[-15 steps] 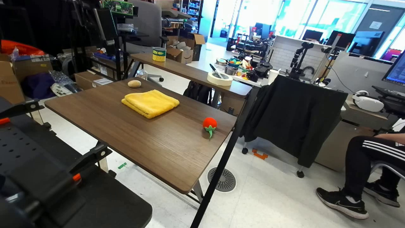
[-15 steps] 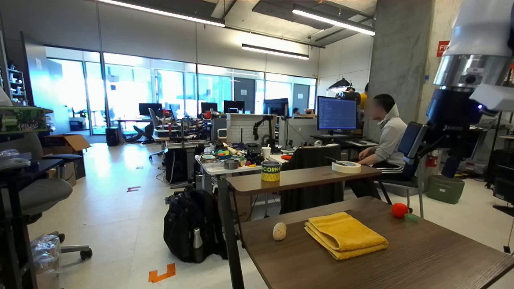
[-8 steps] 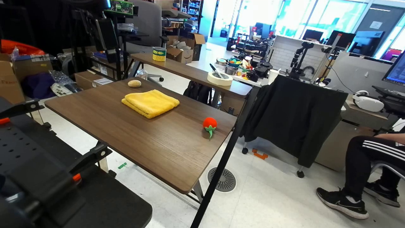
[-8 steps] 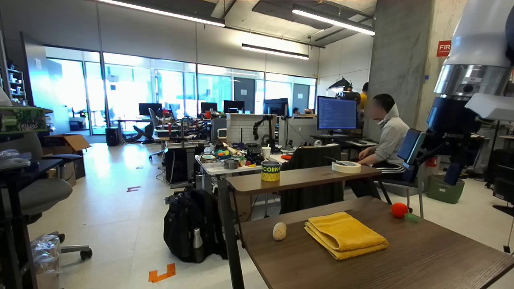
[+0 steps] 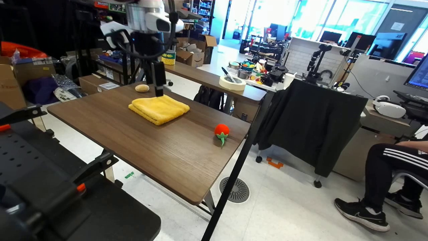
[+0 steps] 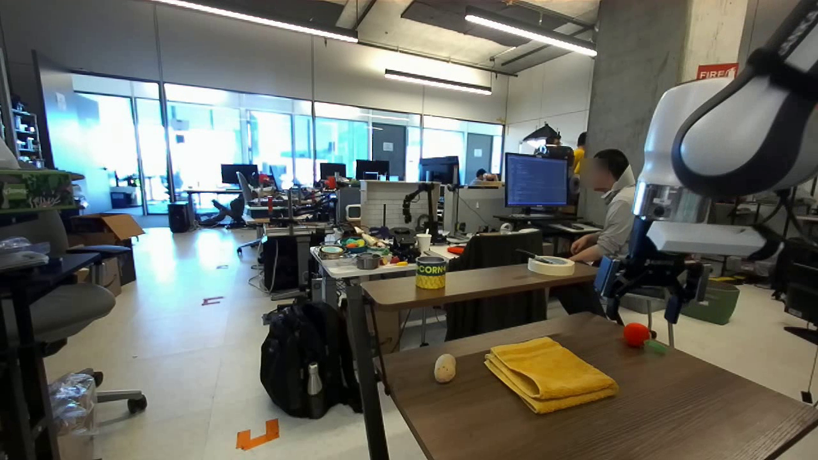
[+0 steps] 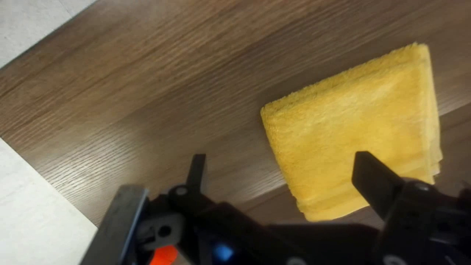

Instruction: Wipe the table with the yellow towel

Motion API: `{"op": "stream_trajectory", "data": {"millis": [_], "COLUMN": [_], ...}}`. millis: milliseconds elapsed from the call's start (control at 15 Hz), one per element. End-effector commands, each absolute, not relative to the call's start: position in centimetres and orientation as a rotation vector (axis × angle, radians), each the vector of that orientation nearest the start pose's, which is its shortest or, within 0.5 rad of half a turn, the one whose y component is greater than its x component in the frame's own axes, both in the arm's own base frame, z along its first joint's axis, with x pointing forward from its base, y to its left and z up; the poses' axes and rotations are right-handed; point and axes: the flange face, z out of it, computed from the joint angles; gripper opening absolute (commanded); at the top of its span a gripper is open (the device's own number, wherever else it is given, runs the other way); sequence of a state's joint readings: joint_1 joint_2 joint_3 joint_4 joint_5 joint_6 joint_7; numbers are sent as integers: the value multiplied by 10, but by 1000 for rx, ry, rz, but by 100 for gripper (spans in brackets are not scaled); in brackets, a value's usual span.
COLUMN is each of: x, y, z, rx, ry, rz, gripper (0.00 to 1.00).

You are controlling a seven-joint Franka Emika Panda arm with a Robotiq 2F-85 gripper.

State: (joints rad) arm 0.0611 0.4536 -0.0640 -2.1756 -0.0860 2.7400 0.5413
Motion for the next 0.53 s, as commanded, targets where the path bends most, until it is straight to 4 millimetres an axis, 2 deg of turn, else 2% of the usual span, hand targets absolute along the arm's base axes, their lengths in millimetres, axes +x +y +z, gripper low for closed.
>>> {"op": "stream_trajectory", "data": {"millis": [0,67,267,467], "x": [629,600,622,626], "y": [6,-4,5,6], "z": [145,166,138,138], "rx": [-3053,-3069,-3056,-3052], "ry": [866,806,835,840], "rz": [-167,-189,-180,-184], "gripper": [100,100,100,100]}}
